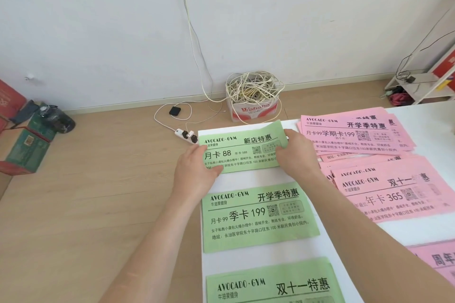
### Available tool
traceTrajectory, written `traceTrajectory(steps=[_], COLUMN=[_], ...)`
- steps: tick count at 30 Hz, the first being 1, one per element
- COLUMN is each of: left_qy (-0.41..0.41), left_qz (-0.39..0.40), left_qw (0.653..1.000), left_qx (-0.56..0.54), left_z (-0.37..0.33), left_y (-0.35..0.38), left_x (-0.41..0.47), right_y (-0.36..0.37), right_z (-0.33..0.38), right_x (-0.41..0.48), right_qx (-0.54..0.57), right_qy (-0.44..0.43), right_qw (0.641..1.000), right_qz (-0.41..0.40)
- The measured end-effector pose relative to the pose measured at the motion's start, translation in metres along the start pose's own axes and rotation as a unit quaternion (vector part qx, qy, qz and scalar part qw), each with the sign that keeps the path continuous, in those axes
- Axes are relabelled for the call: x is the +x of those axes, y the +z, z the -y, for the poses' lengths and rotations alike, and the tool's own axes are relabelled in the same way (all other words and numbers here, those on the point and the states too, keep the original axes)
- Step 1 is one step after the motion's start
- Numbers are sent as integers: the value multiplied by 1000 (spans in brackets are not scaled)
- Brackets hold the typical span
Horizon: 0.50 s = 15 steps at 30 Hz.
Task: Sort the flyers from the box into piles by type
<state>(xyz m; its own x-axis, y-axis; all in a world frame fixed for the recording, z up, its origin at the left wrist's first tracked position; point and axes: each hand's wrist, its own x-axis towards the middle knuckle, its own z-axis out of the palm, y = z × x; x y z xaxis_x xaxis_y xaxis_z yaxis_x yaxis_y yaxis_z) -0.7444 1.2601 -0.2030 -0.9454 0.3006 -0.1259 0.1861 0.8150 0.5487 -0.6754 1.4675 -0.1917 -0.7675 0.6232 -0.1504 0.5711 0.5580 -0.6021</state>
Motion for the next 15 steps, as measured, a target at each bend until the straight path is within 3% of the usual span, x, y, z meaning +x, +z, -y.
traceTrajectory(steps=[9, 15], left_qy=[31, 61], left_qz=[52, 21], left_qw=[996, 993], left_qx=[61, 102], left_z=[-2, -4], left_y=[-8, -10], left_x=[3, 5], right_y=[2, 4], right_z=[3, 5], right_x=[4, 6], right_qx=[-15, -47], right_qy=[9, 11], right_qw=[1000, 999], right_qz=[6, 8])
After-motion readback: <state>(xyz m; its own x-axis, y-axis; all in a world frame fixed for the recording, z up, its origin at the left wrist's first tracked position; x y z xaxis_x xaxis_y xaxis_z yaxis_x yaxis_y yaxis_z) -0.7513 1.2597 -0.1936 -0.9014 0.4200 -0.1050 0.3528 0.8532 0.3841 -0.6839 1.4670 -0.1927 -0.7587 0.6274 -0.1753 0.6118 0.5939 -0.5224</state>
